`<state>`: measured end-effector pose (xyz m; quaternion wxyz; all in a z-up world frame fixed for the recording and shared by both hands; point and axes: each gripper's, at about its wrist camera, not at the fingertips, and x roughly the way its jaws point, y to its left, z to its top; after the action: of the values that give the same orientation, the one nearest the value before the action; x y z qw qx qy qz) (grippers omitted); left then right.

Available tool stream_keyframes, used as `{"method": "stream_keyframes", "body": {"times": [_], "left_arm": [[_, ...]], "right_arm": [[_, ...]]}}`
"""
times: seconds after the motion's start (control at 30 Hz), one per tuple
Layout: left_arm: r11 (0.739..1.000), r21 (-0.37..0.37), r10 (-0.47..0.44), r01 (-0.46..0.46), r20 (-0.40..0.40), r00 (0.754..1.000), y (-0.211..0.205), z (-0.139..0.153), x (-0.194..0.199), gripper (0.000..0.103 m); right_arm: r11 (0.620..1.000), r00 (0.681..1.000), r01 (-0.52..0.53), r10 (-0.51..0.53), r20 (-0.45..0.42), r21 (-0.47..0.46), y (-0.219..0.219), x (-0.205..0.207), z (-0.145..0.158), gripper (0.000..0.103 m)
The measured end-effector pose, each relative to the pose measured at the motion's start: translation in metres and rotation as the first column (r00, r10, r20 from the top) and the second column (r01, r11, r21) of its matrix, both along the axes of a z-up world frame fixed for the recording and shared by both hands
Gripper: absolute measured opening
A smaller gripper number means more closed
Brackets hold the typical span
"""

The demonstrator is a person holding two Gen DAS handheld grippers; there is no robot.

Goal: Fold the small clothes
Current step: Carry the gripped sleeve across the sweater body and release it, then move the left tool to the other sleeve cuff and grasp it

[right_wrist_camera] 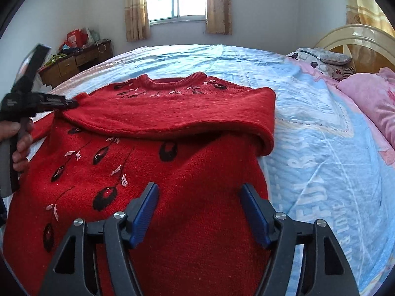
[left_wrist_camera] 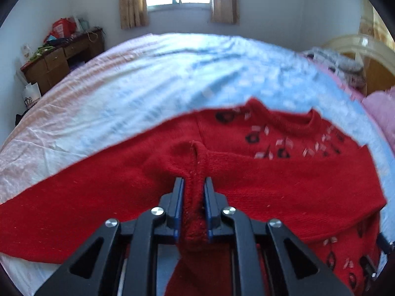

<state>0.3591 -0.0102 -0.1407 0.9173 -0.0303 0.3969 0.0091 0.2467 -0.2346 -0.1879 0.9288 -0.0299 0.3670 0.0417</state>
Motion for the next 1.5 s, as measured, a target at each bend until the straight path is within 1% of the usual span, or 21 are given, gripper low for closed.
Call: {"method": "stream_keyframes", "body": {"times": [0.07,0.13,0.27,0.37,0.5,0.57,0.6,0.63,0.7,0.73,0.77,0.8,0.9,0.97,1.13,1.2,1.27,1.3,1.33,1.4,1.5], "left_arm": [[1.000,0.016,0.005,-0.006,0.038,0.999,0.002,0.008,-0.007,0.015],[1.000,0.004,0.014,-0.014,0.053,0.999,0.006,0.011,-0.010,0.015],[0.999,0.016,0.029,-0.030,0.038,0.999,0.009,-0.005,-0.010,0.015],[0.999,0.015,0.050,-0.050,-0.015,0.999,0.010,-0.022,-0.008,0.017],[0.997,0.002,0.083,-0.083,0.001,0.997,0.014,-0.019,-0.009,0.039],[0.997,-0.009,0.076,-0.077,-0.012,0.997,0.015,-0.022,-0.007,0.039],[0.997,-0.008,0.077,-0.078,-0.012,0.997,0.015,-0.023,-0.007,0.039],[0.997,-0.005,0.079,-0.079,-0.008,0.997,0.014,-0.022,-0.007,0.042],[0.996,-0.001,0.089,-0.089,-0.005,0.996,0.017,-0.020,-0.010,0.047],[0.995,-0.015,0.095,-0.095,0.004,0.995,0.022,-0.016,-0.013,0.052],[0.995,-0.020,0.101,-0.101,0.014,0.995,0.027,-0.013,-0.017,0.056],[0.993,-0.013,0.114,-0.114,0.027,0.993,0.033,-0.009,-0.023,0.064],[0.986,0.054,0.153,-0.159,0.094,0.984,0.053,0.001,-0.042,0.067],[0.978,0.095,0.173,-0.184,0.108,0.979,0.069,0.003,-0.052,0.067],[0.958,0.145,0.236,-0.247,0.091,0.967,0.113,0.001,-0.076,0.072],[0.936,0.189,0.284,-0.297,0.094,0.954,0.133,-0.001,-0.087,0.072],[0.910,0.224,0.337,-0.348,0.088,0.938,0.155,-0.003,-0.097,0.072],[0.902,0.224,0.362,-0.369,0.075,0.929,0.169,-0.005,-0.102,0.072],[0.892,0.219,0.390,-0.395,0.064,0.918,0.185,-0.006,-0.108,0.072],[0.867,0.220,0.445,-0.447,0.060,0.894,0.210,-0.007,-0.117,0.072],[0.831,0.227,0.509,-0.508,0.059,0.859,0.243,-0.010,-0.131,0.073]], "right_arm": [[1.000,1.000,0.000,0.000,0.002,0.002,0.000,0.000,-0.001,0.071],[1.000,1.000,0.001,-0.001,0.005,0.001,-0.001,0.000,-0.002,0.072],[1.000,1.000,-0.001,0.001,0.001,0.001,-0.003,0.001,-0.002,0.074],[1.000,0.999,-0.022,0.022,-0.024,0.003,-0.005,0.003,0.010,0.074],[1.000,0.998,-0.005,0.003,0.069,0.019,-0.014,0.022,0.049,0.078],[0.997,0.998,0.008,-0.013,0.055,0.076,-0.022,0.049,0.056,0.078],[0.993,1.000,0.006,-0.009,0.024,0.118,-0.026,0.065,0.050,0.078],[0.990,0.999,0.008,-0.003,-0.038,0.140,-0.030,0.082,0.038,0.078],[0.990,0.986,0.062,-0.042,-0.161,0.124,-0.035,0.105,0.011,0.078],[0.993,0.984,0.067,-0.050,-0.173,0.094,-0.035,0.109,0.002,0.079],[0.997,0.990,0.054,-0.046,-0.131,0.058,-0.030,0.104,0.006,0.078],[0.998,0.991,0.052,-0.046,-0.130,0.043,-0.026,0.100,0.009,0.078],[0.994,0.996,0.040,-0.031,-0.089,0.100,-0.015,0.088,0.026,0.078],[0.996,0.997,0.012,-0.006,-0.072,0.089,0.001,0.088,0.033,0.079],[0.993,0.995,-0.075,0.081,-0.057,0.095,0.057,0.104,0.040,0.078],[0.985,0.986,-0.130,0.140,-0.085,0.117,0.085,0.110,0.031,0.079],[0.975,0.964,-0.181,0.202,-0.172,0.127,0.113,0.118,0.011,0.078],[0.978,0.961,-0.184,0.201,-0.192,0.102,0.124,0.119,0.001,0.079],[0.983,0.973,-0.176,0.180,-0.147,0.044,0.132,0.113,-0.003,0.079],[0.985,0.978,-0.172,0.171,-0.115,0.002,0.139,0.106,-0.005,0.079],[0.985,0.979,-0.163,0.169,-0.116,0.064,0.129,0.106,-0.005,0.079]]}}
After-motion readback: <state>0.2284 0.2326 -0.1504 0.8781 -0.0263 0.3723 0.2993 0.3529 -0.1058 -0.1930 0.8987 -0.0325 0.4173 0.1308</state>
